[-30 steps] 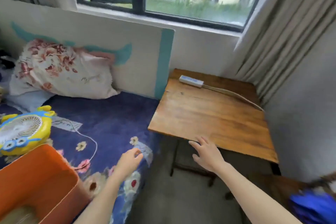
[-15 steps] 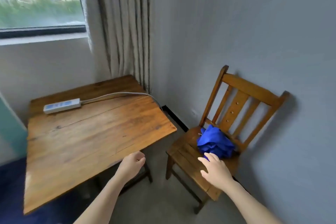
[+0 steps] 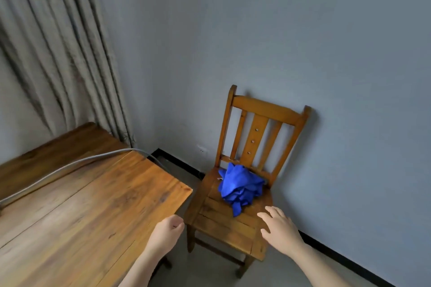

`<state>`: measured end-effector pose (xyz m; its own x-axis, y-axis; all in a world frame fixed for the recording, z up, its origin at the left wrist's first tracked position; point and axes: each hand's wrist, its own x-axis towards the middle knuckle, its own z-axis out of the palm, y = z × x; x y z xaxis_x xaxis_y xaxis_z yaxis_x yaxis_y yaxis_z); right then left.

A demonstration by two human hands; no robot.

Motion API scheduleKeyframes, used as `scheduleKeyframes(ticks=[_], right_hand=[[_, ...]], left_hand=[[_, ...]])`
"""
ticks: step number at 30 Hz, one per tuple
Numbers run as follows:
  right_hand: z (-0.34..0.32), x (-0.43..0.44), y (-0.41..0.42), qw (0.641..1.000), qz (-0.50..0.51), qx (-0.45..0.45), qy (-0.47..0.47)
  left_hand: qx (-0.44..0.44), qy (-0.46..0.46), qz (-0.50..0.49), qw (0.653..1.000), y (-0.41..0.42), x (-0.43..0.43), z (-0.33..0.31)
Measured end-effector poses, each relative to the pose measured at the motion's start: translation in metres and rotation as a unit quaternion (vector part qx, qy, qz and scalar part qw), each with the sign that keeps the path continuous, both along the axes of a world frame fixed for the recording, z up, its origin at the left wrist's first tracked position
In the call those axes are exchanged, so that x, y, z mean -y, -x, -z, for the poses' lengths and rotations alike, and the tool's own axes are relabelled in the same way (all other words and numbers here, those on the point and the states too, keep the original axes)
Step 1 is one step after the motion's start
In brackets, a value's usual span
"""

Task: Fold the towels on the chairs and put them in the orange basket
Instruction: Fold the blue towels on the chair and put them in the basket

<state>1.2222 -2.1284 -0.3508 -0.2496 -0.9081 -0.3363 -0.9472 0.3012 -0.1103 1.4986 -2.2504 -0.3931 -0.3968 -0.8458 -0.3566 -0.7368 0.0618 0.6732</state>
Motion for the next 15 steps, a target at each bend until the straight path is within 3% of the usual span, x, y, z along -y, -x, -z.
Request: scheduleKeyframes(ticks=[7, 15], right_hand=[[0.012, -0.013, 0.036, 0.998, 0.057, 0.000, -0.022], [0.039, 0.005, 0.099, 0.995, 0.079, 0.038, -0.040]], left_hand=[[0.008, -0.026, 0.071, 0.997, 0.046, 0.019, 0.013], [0.049, -0.067, 0.050, 0.995, 0.099, 0.040, 0.036]])
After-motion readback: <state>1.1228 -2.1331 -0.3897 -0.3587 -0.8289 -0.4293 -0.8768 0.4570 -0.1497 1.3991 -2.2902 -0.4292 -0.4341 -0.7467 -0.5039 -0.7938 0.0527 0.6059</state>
